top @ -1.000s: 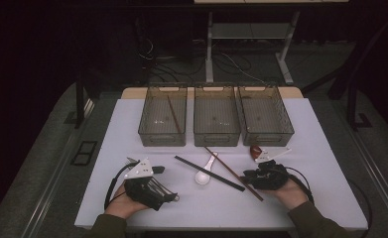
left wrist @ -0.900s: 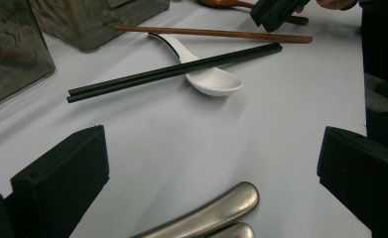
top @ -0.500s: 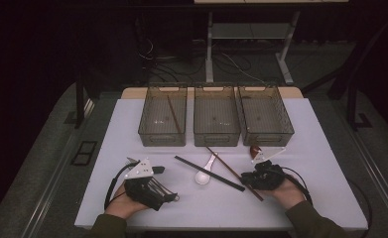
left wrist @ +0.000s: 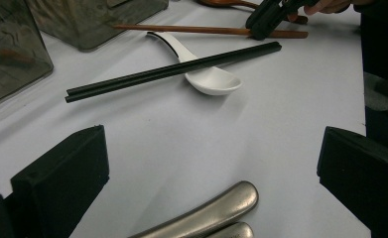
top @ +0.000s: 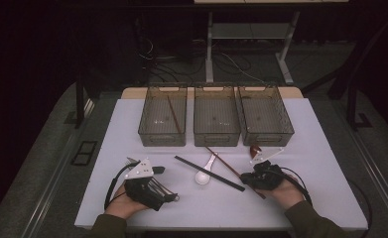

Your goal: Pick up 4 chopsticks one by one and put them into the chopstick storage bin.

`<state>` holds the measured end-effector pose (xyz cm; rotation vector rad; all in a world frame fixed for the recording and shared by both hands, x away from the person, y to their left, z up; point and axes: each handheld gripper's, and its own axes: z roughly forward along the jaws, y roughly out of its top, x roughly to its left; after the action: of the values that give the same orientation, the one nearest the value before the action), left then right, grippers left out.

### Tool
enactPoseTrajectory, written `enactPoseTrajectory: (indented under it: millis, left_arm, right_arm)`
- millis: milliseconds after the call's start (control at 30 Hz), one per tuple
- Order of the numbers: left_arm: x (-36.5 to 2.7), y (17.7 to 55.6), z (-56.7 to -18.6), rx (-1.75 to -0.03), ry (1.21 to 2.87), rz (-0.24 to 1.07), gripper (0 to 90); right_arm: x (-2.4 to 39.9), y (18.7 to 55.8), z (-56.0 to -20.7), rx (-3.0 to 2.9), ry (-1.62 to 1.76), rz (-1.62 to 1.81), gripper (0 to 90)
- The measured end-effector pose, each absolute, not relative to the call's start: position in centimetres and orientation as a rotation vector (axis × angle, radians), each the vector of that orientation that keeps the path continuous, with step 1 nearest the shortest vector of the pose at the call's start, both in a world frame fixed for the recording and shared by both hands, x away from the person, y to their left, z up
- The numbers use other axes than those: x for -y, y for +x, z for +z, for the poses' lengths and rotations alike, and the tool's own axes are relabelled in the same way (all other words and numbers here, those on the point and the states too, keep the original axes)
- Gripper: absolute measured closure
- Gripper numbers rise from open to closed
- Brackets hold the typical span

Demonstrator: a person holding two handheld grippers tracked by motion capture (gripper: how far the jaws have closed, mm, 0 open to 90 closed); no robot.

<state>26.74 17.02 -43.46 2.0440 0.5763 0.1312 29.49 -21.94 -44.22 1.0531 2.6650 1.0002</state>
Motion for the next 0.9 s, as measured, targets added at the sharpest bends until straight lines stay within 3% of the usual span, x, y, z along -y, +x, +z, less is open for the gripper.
enactPoseTrajectory:
  millis: [900]
  left_arm:
    - [-17.06,26.74,-43.45,-0.575,2.041,0.132,0.0]
  right_arm:
    - [22.62,29.67,-43.64,-2.634,1.027,1.03,84.3]
